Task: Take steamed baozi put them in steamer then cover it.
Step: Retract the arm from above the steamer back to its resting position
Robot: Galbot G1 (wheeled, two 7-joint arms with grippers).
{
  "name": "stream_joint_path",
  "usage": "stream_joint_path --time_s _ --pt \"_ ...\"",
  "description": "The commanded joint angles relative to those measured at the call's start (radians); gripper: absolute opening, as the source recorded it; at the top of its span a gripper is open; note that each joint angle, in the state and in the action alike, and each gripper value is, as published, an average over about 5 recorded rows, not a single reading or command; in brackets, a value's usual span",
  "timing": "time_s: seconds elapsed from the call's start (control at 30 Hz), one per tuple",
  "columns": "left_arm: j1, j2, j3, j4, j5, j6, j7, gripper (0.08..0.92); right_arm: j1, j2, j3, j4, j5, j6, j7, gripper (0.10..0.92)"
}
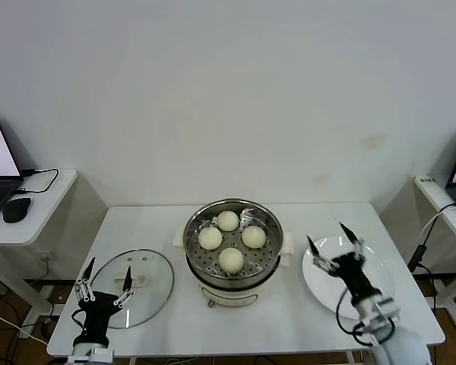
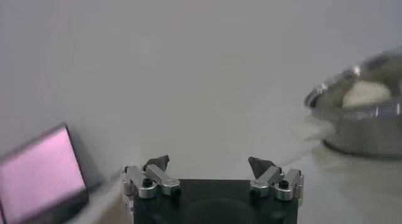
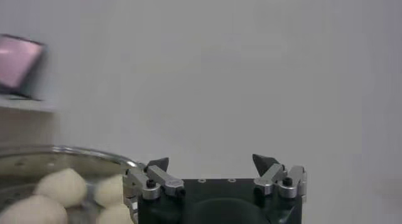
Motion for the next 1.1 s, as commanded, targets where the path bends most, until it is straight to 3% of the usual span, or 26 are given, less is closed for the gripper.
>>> stream_joint_path --time_s 0.03,0.3,0.77,1.1 --pt "0.023 0.070 -0.076 0.139 0.611 -0.085 -0.019 0.823 -0.133 0.198 0.240 -0.043 -0.089 0.086 0.094 0.823" --pt "0.015 0.070 -0.066 0.199 0.756 -0.076 -0.027 0.823 -0.125 0.213 0.244 -0.096 -0.063 0.101 0.130 0.823" --pt "-0.194 0.104 0.042 0.417 0.775 -0.062 -0.016 0.823 -0.164 0.226 0.267 -0.068 -0.035 0.072 0.135 0.822" --pt "-0.301 0.132 0.067 0.483 0.751 -0.058 -0.002 0.823 -0.175 0.242 0.265 -0.084 -0.048 0.076 0.135 0.822"
